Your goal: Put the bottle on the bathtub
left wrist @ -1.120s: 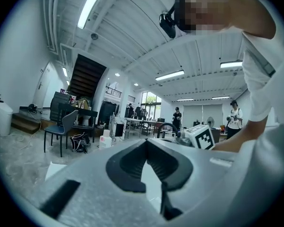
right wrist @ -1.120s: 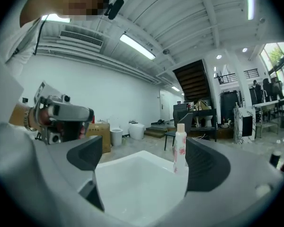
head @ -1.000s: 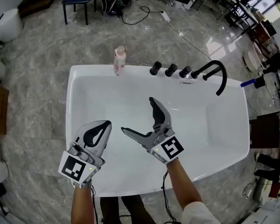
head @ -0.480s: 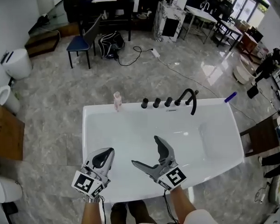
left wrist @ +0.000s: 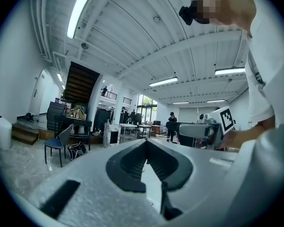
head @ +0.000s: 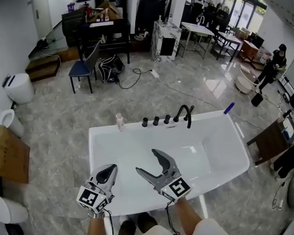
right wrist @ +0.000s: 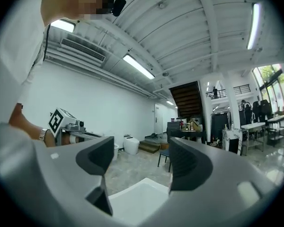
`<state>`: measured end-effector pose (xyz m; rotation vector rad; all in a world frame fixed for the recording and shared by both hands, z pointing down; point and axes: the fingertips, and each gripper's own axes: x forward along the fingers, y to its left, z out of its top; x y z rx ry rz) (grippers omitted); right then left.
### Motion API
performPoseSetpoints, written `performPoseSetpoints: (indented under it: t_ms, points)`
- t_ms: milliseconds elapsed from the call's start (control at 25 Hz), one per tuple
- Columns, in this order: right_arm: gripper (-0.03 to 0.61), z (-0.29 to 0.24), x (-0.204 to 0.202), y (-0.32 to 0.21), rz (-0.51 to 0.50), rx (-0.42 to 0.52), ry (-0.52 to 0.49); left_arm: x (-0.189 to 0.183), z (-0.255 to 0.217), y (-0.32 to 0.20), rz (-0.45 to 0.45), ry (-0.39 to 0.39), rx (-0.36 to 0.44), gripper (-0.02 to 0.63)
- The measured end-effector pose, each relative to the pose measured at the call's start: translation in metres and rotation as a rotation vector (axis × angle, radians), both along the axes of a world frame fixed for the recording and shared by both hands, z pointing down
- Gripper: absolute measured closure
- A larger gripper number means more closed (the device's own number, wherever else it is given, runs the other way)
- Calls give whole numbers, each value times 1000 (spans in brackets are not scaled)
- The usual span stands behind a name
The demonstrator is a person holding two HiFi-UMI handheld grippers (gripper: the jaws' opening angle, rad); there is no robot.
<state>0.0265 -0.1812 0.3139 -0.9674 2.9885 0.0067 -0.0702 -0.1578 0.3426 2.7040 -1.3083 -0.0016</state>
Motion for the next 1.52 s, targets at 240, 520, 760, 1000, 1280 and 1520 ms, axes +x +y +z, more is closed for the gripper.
performPoseSetpoints:
  t_ms: [240,520,760,1000,1280,1520]
  points:
    - [530,-37,9,19,28,78,-85,11,-22,17,26,-8,34,612]
    - [565,-36,7,28,22,86,-32,20,-30,26,45,-15,48,612]
    - [565,-40,2,37,2,84,-15,17,-36,29,48,-23,46,612]
    - [565,-30,0,45,-13,34,-9,22,-35,33,54,-18,55,612]
    - [565,-32,-5,43,-10,13,-2,17,-37,33,60,4,49,612]
    - [565,-20,-3,46,-3,-31,-29,20,-32,37,72,1,47,612]
